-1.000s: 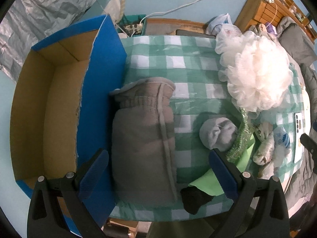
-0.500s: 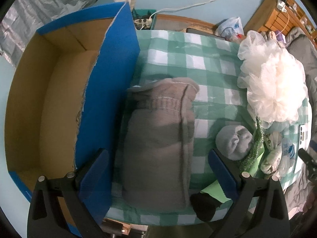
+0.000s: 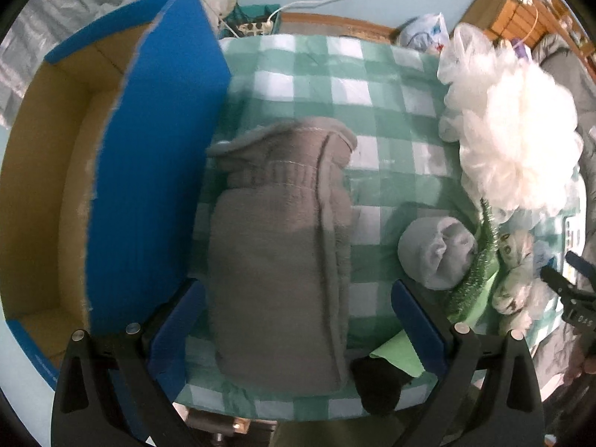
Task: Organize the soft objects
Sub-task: 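Close the left gripper on the grey fleece sock while the right grips striped socks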
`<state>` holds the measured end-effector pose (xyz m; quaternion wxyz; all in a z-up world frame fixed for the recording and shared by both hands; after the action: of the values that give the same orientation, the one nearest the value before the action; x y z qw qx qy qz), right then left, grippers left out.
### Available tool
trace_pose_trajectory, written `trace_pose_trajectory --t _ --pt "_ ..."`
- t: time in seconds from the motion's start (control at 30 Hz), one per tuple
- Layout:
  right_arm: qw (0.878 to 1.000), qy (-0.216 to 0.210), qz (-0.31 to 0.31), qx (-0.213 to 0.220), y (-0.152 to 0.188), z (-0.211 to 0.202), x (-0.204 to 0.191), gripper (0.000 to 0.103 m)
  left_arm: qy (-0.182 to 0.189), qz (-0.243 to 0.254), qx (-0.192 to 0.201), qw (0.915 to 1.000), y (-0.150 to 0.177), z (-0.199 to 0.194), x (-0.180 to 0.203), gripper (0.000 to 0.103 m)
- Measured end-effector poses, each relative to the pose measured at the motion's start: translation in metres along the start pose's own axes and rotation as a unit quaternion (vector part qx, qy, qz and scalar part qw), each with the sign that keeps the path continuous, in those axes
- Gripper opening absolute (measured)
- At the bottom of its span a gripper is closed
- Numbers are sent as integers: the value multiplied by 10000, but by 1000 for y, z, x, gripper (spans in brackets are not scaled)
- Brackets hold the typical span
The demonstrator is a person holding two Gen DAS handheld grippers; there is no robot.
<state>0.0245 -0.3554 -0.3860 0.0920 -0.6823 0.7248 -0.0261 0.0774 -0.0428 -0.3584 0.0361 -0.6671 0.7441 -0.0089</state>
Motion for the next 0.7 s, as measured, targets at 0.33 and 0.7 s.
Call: trace_pose_trajectory --t 0.33,0.7 --pt "9997 155 -125 -158 2 19 -6 88 -402 -17 -353 9986 -9 34 6 101" --pt "9993 141 -116 -317 5 33 -11 56 -568 140 -430 9974 -13 55 5 78"
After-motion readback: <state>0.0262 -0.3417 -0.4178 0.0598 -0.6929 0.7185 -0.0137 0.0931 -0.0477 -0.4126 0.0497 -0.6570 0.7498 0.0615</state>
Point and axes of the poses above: each gripper's, at about its wrist camera, not at the fingertips, and z roughly the way its jaws point, x to its right, y to its underside, the point moved 10 cm from there along z, roughly the way its jaws point, and after that the axes turned 1 degree about -y, right-handed, at the moved point
